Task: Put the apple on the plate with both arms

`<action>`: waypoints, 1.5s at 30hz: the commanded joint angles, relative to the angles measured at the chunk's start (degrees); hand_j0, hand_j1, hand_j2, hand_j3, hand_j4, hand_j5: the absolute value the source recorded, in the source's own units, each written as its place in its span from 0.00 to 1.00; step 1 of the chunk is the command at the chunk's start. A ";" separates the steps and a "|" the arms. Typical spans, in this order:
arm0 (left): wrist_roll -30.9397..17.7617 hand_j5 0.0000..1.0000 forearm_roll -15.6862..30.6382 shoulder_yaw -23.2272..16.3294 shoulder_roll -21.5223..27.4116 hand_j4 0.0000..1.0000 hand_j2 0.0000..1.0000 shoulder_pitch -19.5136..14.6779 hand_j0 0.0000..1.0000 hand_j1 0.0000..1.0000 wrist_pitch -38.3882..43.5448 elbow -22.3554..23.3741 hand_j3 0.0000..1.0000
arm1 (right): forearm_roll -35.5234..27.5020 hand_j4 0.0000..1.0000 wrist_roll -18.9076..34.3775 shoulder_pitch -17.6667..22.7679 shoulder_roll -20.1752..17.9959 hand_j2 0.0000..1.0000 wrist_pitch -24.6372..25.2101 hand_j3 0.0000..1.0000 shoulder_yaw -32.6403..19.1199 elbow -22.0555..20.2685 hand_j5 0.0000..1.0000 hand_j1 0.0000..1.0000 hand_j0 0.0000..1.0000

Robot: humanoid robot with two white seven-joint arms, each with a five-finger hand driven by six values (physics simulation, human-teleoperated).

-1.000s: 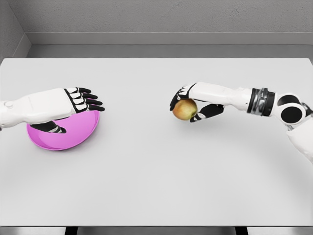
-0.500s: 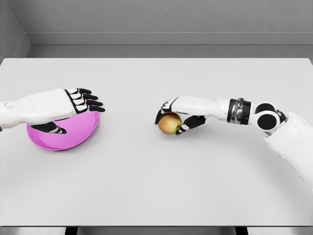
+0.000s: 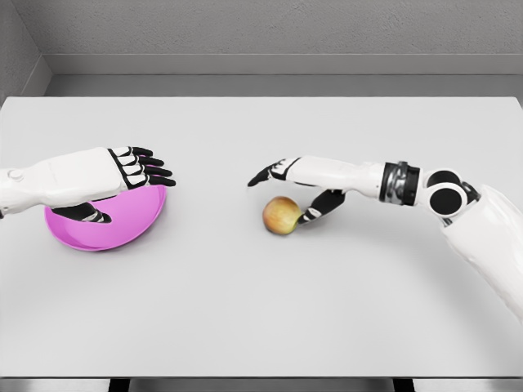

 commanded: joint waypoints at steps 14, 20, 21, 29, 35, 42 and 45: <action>-6.21 1.00 -0.35 -19.76 -15.41 1.00 1.00 -17.58 1.00 1.00 0.10 0.79 1.00 | -1.29 1.00 -0.03 8.44 -17.97 1.00 0.18 1.00 -23.85 -0.41 1.00 1.00 1.00; -10.08 1.00 -7.64 -21.51 -24.55 1.00 1.00 -18.37 1.00 1.00 0.10 4.66 1.00 | -1.29 1.00 -0.03 8.26 -18.85 1.00 0.18 1.00 -24.12 -1.28 1.00 1.00 1.00; -10.08 1.00 -7.55 -23.53 -25.43 1.00 1.00 -20.21 1.00 1.00 0.10 5.01 1.00 | -1.29 1.00 -0.03 8.35 -19.73 1.00 0.18 1.00 -24.20 -1.29 1.00 1.00 1.00; -11.75 1.00 -8.52 -26.17 -31.05 1.00 1.00 -22.24 1.00 1.00 0.10 6.94 1.00 | -1.29 1.00 -0.03 8.26 -19.64 1.00 0.18 1.00 -24.03 -1.29 1.00 1.00 1.00; -11.75 1.00 -9.40 -26.17 -36.50 1.00 1.00 -23.47 1.00 1.00 0.10 20.48 1.00 | -1.29 1.00 -0.03 8.44 -19.82 1.00 0.18 1.00 -24.03 -1.81 1.00 1.00 1.00; -11.75 0.99 -9.49 -26.96 -36.41 0.99 0.99 -23.47 0.99 0.99 0.10 20.48 0.99 | -1.29 1.00 -0.03 8.44 -19.82 1.00 0.18 1.00 -24.12 -1.81 1.00 1.00 1.00; -11.75 0.92 -9.84 -28.28 -36.50 0.92 0.92 -23.55 0.92 0.92 0.10 20.48 0.92 | -1.29 1.00 -0.03 8.35 -19.82 1.00 0.18 1.00 -24.12 -1.81 1.00 1.00 1.00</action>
